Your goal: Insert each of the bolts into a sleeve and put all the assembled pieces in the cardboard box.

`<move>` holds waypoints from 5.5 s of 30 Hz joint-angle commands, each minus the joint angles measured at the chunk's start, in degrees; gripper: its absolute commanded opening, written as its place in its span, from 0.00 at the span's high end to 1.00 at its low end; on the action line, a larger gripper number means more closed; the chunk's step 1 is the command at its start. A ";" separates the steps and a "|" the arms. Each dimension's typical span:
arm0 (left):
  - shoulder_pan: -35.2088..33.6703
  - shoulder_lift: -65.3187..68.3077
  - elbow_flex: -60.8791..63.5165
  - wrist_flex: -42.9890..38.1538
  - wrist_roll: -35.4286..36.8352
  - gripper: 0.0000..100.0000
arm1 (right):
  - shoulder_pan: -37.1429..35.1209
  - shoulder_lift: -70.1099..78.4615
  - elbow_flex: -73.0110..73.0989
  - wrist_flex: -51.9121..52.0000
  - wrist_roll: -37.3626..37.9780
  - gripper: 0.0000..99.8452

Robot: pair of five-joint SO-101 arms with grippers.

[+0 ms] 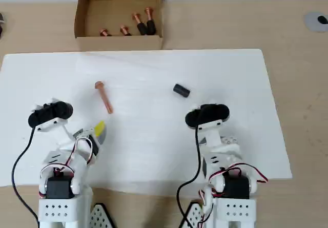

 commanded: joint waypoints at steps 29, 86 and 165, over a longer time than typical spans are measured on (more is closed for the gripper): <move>0.26 -0.40 -0.26 -1.05 0.44 0.77 | -4.79 -6.37 0.13 -0.53 0.00 0.99; -9.93 -0.22 -12.40 -6.51 -21.10 0.77 | -9.19 90.95 -73.98 22.15 13.36 0.89; 1.41 117.14 -94.59 13.89 8.26 0.77 | -14.81 150.64 -139.03 28.66 39.91 0.83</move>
